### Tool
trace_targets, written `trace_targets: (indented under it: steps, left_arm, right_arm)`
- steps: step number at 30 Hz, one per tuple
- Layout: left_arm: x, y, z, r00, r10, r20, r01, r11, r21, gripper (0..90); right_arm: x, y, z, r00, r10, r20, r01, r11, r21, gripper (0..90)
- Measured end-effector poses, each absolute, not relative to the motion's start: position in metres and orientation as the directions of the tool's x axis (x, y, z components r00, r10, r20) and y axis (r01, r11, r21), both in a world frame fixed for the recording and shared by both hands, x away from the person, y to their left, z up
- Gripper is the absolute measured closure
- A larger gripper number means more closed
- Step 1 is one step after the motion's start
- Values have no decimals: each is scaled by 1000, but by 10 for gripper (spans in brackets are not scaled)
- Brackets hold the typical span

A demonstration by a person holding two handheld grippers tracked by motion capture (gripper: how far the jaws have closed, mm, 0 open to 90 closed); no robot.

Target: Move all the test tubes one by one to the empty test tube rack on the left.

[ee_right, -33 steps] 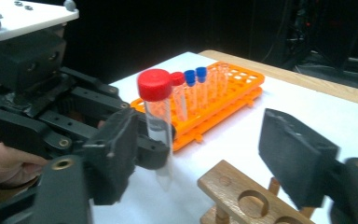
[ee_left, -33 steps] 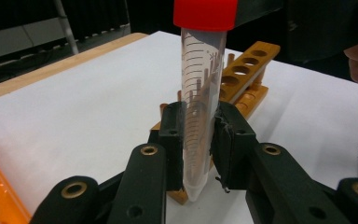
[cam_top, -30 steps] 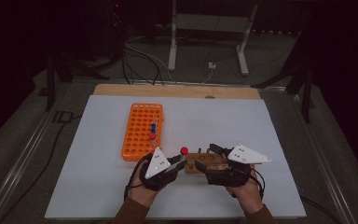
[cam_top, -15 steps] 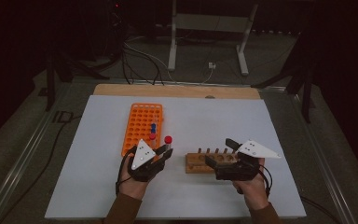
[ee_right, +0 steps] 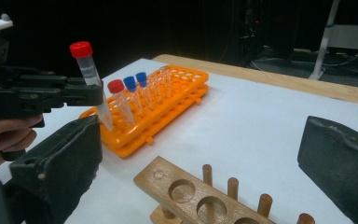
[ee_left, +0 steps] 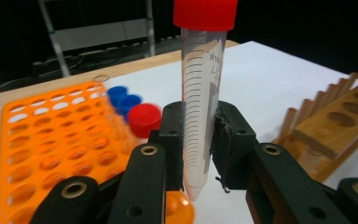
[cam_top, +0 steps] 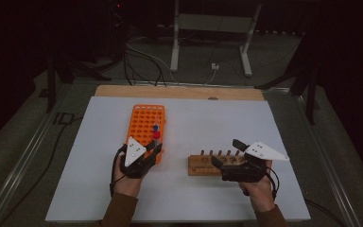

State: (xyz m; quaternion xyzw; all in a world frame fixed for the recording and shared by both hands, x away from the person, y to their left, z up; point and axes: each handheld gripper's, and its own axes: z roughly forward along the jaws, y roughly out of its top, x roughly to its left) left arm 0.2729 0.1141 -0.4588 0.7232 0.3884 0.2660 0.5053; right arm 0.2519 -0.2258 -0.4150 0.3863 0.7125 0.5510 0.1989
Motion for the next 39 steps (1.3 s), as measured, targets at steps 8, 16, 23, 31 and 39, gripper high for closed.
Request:
trace_targets:
  steps: [8,16,23,31,39]
  left_arm:
    - [279,117,-470,527,850,-18,325,-182,928,753]
    - [283,117,-482,517,856,-15,368,-206,907,752]
    - [286,115,-492,524,851,-12,422,-247,873,752]
    - [287,113,-496,523,852,-8,446,-266,855,752]
    - [288,113,-497,526,850,-15,458,-268,848,749]
  right_arm:
    - [253,-228,-416,-611,779,143,333,88,939,0]
    - [252,-230,-420,-608,782,139,340,98,935,0]
    - [252,-236,-423,-592,793,144,350,93,932,0]
    - [252,-243,-425,-574,806,147,354,82,932,0]
    - [252,-247,-426,-563,813,147,354,77,932,0]
